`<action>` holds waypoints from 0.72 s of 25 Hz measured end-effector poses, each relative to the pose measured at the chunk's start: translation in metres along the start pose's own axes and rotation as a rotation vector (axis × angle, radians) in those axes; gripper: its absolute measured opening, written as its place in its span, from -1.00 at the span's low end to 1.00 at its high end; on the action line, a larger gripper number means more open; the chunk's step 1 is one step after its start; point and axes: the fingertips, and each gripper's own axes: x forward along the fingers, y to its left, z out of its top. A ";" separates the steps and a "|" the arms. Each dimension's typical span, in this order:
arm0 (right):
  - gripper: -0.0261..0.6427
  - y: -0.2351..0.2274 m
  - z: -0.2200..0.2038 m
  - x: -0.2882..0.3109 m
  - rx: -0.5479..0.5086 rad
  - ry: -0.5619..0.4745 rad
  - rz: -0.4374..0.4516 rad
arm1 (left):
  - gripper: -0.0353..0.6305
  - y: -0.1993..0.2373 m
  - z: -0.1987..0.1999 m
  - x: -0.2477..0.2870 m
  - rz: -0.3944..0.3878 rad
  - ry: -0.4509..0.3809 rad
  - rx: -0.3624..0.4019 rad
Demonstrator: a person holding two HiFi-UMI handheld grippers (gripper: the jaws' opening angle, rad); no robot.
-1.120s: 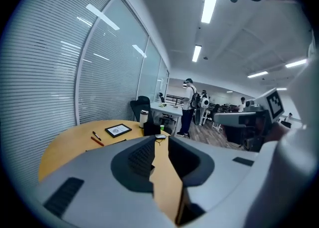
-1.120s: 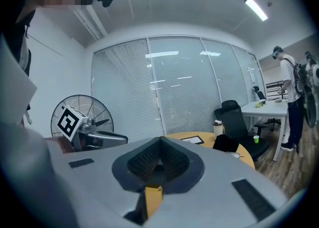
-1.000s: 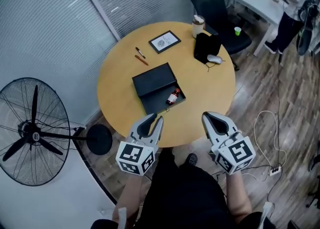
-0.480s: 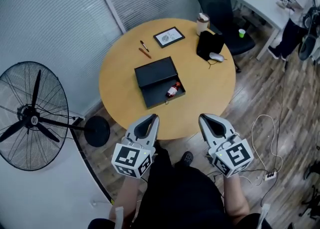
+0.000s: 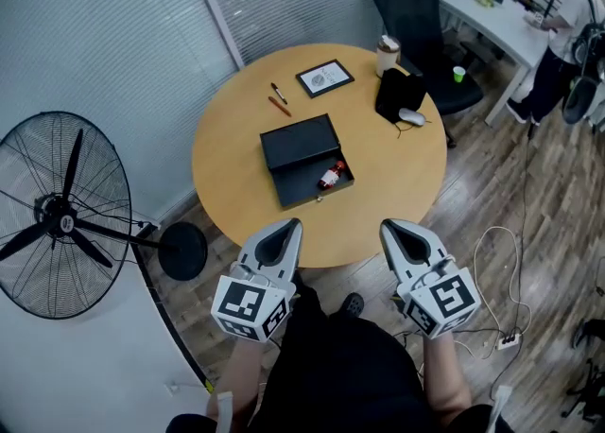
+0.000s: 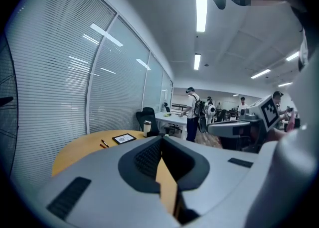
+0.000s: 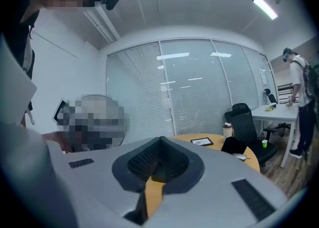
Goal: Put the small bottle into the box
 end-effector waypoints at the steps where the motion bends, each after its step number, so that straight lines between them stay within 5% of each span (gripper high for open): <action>1: -0.89 0.001 -0.001 0.000 0.003 0.000 0.002 | -0.90 0.000 0.000 -0.001 0.000 -0.001 0.000; 18: -0.89 0.004 -0.008 -0.001 0.000 0.027 0.005 | -0.90 0.001 -0.004 -0.001 -0.001 0.014 0.003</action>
